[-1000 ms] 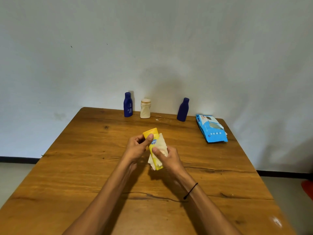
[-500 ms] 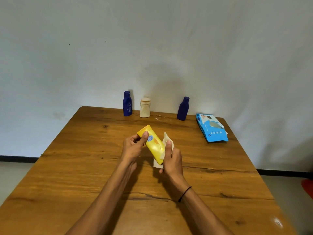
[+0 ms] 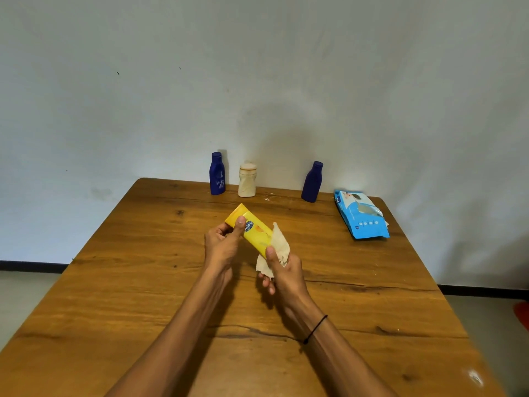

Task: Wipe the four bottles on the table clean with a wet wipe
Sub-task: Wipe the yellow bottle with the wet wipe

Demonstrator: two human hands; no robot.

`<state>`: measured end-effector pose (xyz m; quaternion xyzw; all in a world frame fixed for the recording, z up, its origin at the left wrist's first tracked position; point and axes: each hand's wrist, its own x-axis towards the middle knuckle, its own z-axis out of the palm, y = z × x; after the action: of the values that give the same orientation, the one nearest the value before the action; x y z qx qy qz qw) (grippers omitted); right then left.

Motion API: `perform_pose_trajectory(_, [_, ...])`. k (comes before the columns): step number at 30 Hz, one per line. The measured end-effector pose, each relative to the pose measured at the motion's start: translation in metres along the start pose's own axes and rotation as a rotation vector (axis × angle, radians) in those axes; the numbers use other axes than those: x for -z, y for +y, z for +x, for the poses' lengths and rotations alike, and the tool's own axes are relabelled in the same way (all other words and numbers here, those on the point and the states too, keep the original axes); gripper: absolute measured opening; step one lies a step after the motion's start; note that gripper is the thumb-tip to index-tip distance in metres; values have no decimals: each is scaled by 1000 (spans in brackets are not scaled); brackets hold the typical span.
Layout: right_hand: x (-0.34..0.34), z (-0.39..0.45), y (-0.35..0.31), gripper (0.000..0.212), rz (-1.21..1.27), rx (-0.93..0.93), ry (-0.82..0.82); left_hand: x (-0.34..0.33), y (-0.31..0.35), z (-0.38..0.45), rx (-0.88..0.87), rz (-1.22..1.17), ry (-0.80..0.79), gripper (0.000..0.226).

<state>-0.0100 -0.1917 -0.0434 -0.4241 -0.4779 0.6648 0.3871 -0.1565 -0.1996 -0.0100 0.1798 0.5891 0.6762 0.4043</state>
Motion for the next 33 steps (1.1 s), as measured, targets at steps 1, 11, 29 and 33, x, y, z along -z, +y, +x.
perform_pose_trajectory(1, [0,0,0,39,-2,-22,3,0,0,1,3,9,-7,17])
perform_pose_trajectory(11, [-5,36,8,6,-24,-87,385,-13,-17,7,-423,435,27,21])
perform_pose_trajectory(29, [51,111,4,35,-590,199,313,-84,21,111,-594,693,-60,47])
perform_pose_trajectory(33, [56,149,11,35,-714,225,312,-115,33,147,-680,839,-115,44])
